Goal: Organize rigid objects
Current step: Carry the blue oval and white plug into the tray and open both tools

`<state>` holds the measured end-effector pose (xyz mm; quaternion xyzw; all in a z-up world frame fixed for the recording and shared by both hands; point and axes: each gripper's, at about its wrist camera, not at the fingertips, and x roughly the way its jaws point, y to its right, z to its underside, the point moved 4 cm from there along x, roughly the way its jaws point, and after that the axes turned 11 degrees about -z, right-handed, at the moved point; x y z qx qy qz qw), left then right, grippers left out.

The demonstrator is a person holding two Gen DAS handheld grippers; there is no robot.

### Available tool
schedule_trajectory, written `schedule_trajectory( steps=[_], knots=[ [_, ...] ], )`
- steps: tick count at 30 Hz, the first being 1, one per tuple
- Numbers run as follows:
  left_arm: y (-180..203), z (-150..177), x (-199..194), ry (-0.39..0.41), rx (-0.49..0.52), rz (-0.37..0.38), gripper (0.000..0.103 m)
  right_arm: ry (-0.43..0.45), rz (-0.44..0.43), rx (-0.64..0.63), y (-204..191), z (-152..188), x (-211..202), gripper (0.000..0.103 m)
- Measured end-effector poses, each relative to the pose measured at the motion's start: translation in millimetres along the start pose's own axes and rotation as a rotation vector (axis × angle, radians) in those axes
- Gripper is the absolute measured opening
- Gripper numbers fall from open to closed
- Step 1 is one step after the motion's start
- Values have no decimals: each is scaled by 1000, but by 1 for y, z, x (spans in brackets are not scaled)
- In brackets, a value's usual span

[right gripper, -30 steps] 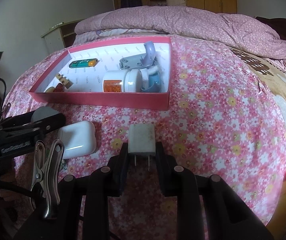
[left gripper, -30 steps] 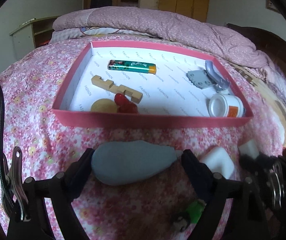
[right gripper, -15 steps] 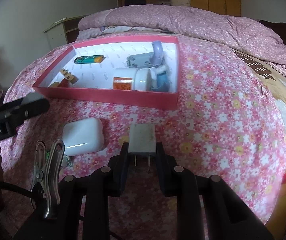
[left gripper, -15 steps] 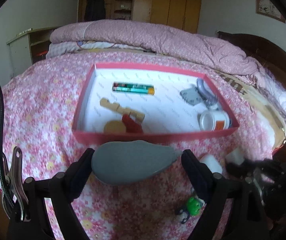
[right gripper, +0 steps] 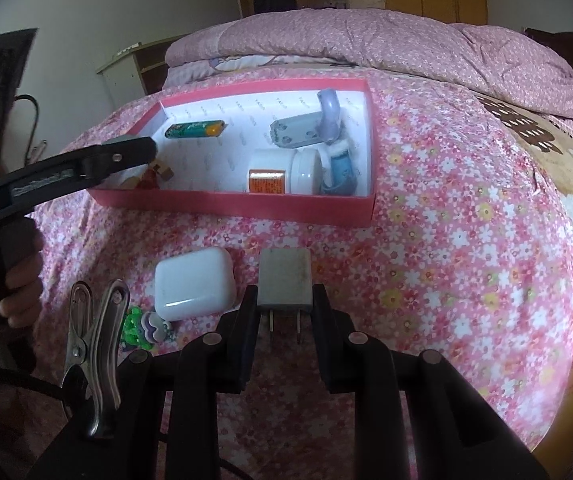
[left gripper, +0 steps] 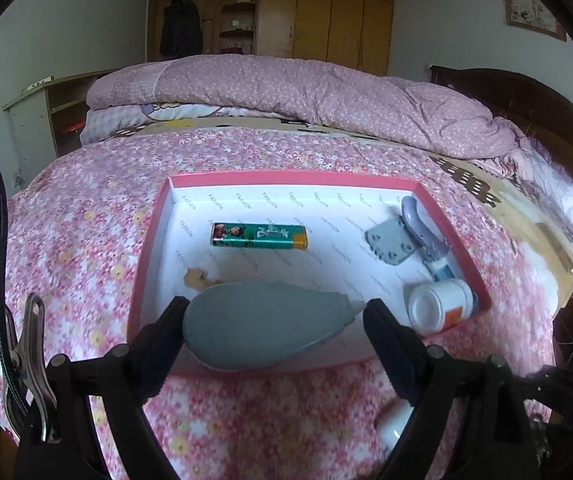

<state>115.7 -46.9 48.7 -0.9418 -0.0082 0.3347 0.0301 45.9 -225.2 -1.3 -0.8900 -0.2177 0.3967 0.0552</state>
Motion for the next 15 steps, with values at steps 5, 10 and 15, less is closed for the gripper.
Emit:
schedule_trajectory(
  steps=[5,10,15],
  knots=[
    [0,-8,12,-2,2,-9,90,13,-3,1,4,-11,-5,26],
    [-2,-17,24,-13,-4,-13,90,33,-1,-17,3,-33,-11,26],
    [-4,-34,29,-1,-4,-19,90,48,-7,-49,-2,-60,-9,26]
  ],
)
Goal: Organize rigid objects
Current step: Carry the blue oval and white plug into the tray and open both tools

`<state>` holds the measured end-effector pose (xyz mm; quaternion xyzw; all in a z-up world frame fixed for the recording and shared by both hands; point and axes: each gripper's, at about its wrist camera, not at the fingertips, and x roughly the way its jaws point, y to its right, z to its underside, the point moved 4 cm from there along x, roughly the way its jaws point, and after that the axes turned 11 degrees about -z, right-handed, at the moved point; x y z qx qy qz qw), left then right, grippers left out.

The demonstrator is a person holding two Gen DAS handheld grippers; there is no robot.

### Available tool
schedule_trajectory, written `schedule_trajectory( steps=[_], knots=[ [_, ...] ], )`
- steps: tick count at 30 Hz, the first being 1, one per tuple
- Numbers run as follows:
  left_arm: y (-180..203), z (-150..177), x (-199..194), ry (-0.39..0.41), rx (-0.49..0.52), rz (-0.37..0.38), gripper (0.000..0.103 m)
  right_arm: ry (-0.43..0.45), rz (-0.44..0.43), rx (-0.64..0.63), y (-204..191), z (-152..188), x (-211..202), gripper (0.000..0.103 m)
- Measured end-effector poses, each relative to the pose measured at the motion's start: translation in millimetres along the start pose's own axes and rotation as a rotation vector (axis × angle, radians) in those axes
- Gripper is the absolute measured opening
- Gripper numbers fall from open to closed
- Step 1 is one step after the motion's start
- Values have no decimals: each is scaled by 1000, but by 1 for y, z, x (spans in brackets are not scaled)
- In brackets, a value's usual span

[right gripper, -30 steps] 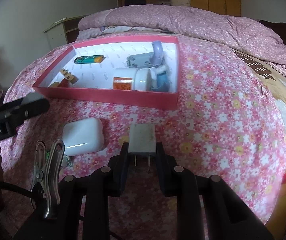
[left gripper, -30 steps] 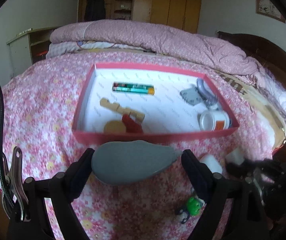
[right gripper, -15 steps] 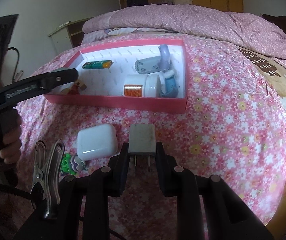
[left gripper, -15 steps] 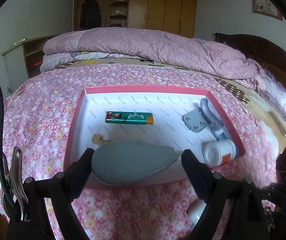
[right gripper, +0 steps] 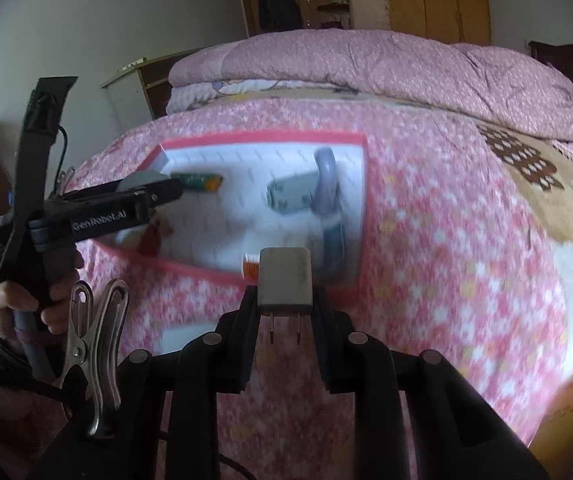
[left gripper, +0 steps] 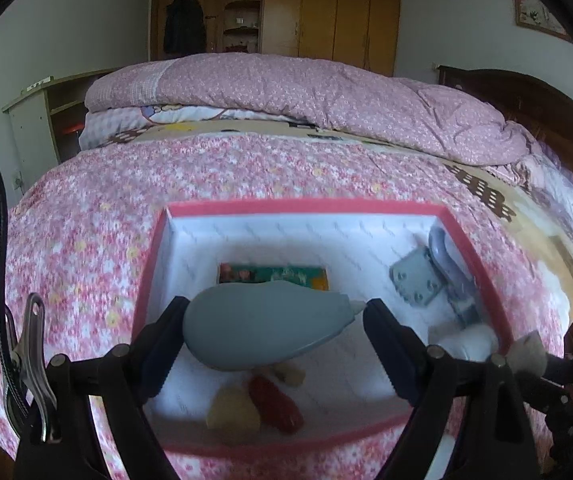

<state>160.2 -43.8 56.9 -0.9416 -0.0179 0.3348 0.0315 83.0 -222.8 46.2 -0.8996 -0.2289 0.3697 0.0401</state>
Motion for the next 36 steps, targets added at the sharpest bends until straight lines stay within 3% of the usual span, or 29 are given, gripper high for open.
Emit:
schedule_trajectory(
  steps=[13,24,36],
  knots=[
    [4,-39,30,-1,33,-11,90,-9,-36,-56,-2,-61,44,26],
    [7,-38,63,-57,36,-24,90,-47,-49,-30,13,-86,88,26],
    [13,-33,76,-97,51,-21,90,-45,-61,9,29,-99,102,26]
  ],
)
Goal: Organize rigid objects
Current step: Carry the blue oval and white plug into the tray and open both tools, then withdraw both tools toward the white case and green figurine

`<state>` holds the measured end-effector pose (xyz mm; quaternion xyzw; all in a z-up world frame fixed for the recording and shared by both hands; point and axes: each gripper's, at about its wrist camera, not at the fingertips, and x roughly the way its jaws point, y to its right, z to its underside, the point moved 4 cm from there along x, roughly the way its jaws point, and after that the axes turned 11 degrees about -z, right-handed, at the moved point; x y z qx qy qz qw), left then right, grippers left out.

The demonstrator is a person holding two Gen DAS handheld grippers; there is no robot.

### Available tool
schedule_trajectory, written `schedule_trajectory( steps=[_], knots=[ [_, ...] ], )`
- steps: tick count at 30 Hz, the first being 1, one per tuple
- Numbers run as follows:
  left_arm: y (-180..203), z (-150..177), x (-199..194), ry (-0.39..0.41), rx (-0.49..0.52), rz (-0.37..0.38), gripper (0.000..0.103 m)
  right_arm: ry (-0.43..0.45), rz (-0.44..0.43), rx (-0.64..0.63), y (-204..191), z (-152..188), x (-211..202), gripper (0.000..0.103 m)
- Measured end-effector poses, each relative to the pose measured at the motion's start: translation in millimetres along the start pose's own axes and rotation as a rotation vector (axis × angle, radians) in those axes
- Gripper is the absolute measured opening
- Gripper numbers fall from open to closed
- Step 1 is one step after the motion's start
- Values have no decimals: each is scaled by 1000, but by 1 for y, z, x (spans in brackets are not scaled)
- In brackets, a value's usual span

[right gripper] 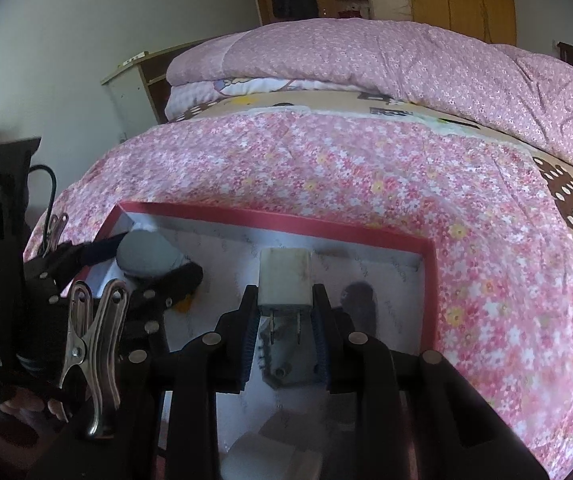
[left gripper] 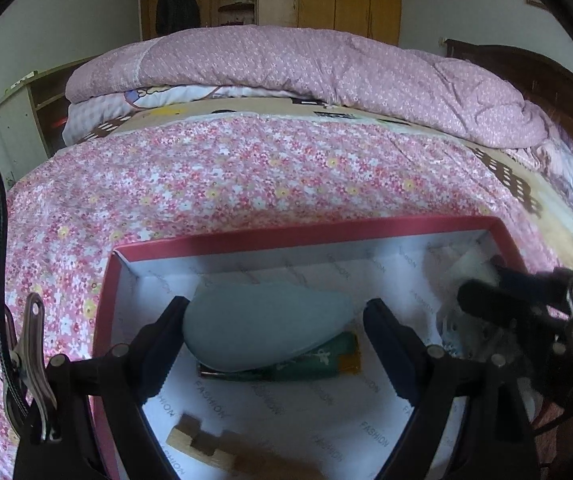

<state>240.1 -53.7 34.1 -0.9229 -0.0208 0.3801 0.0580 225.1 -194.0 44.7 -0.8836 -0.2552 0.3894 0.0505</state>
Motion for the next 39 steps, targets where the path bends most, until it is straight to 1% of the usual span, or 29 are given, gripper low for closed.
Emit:
schedule_trajectory(
  steps=[1,3,5,9,14,19,23,25,27,32,39],
  knots=[
    [0,0,0,1,-1,-2,90,2,2,-1,0,-1,0,27],
    [0,0,0,4,-3,-3,90,6,16,-8,0,-1,0,32],
    [0,0,-1,12,-4,0,90,12,26,-19,-1,-1,-2,34],
    [0,-1,-8,37,-4,3,91,21,32,-37,-5,-1,-7,34],
    [1,-1,-17,50,7,0,91,30,34,-46,-11,2,-16,34],
    [0,2,-25,50,6,-3,91,11,9,-13,-10,7,-20,34],
    [-2,7,-35,53,-2,-1,91,23,10,-6,-13,10,-29,35],
    [-2,9,-39,52,-6,-1,91,29,11,-8,-15,11,-34,37],
    [-4,11,-45,51,-11,-1,91,37,13,-11,-19,14,-39,45],
    [-7,18,-58,52,-25,3,91,43,16,-19,-27,23,-50,45],
    [-14,36,-83,58,-30,3,91,51,12,-3,-35,43,-68,45]
  ],
)
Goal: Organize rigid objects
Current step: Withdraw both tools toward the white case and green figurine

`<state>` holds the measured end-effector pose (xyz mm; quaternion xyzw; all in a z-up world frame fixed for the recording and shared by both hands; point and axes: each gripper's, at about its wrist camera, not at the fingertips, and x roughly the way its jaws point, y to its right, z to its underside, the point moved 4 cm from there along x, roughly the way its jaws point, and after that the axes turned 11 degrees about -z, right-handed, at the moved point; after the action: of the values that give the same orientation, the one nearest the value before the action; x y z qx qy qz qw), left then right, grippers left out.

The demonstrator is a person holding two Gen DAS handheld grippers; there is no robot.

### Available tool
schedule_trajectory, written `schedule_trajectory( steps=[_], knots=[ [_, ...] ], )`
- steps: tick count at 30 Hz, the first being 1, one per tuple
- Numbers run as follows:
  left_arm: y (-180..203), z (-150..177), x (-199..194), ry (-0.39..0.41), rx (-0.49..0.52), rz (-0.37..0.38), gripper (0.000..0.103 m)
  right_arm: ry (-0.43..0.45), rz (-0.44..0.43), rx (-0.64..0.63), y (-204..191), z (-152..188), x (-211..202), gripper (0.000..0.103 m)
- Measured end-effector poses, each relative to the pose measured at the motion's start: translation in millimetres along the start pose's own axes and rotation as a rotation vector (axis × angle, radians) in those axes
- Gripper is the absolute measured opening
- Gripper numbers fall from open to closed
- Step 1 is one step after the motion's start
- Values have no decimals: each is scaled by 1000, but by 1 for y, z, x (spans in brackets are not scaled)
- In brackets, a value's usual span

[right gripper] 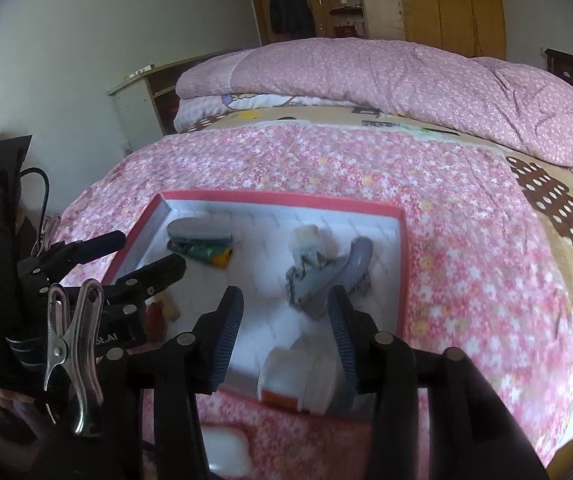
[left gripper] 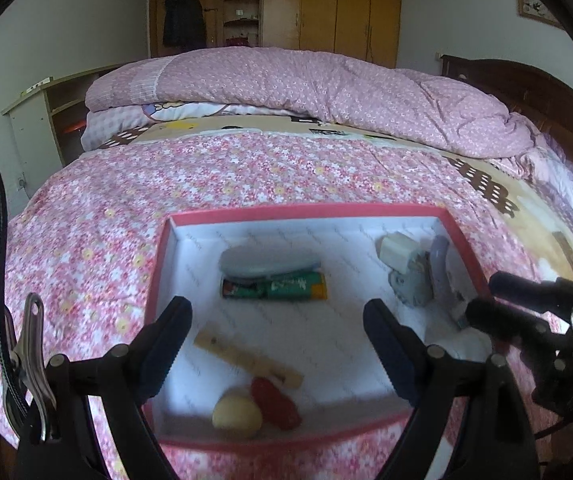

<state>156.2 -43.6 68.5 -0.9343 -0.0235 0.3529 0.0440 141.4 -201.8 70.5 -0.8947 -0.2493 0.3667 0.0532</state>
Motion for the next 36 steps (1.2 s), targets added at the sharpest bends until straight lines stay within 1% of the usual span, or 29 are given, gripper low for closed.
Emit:
schedule_trajectory(
  steps=[10,17,26,36],
  knots=[
    [-5,30,-31,-8,1,13,91,3,11,18,-10,30,-24,45],
    [-8,49,-47,-8,-7,21,91,-1,9,68,-13,53,-34,45],
    [-4,73,-64,-14,16,29,91,-11,33,89,-13,77,-46,45],
    [12,113,-68,-73,84,78,91,-61,90,118,-2,113,-50,45]
  ],
)
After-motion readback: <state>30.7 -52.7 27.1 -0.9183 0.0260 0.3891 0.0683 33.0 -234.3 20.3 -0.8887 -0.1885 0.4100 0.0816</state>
